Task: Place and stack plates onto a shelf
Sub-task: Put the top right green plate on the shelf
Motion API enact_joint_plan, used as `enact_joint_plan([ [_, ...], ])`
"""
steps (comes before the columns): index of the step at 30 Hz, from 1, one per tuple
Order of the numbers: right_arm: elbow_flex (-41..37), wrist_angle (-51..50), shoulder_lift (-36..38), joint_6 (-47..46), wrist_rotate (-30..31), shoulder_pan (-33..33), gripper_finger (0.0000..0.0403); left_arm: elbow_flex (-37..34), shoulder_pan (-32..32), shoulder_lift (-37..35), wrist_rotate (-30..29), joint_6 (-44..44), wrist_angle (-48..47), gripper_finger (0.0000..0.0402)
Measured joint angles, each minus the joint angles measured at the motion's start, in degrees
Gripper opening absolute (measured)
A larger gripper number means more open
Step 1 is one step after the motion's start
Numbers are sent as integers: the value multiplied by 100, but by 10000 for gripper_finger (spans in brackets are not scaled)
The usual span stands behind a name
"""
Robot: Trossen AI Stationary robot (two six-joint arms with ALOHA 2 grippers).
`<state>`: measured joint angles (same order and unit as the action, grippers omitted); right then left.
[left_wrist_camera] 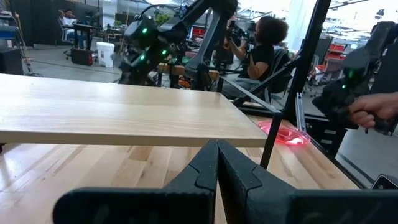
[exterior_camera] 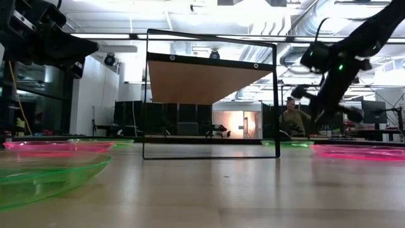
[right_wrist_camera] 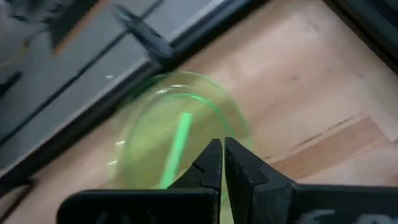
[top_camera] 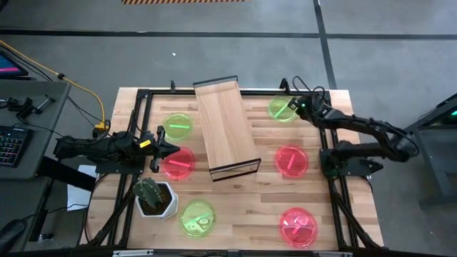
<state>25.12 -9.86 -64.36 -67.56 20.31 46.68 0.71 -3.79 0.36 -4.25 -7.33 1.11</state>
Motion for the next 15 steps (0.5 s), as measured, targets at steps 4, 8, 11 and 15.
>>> enact_joint_plan([
  [4, 2, -277, 856, 233, -69, 2, 0, -1, 0, 0, 0, 0, 0, 1],
  [8, 11, -829, 1398, 337, -130, 87, 0, -2, 0, 0, 0, 0, 1, 1],
  [11, 11, -1215, 1430, 360, -156, 94, 0, -2, 0, 0, 0, 0, 1, 1],
  [15, 11, -1277, 1108, 407, -379, 92, 0, 0, 0, 0, 0, 0, 2, 1],
])
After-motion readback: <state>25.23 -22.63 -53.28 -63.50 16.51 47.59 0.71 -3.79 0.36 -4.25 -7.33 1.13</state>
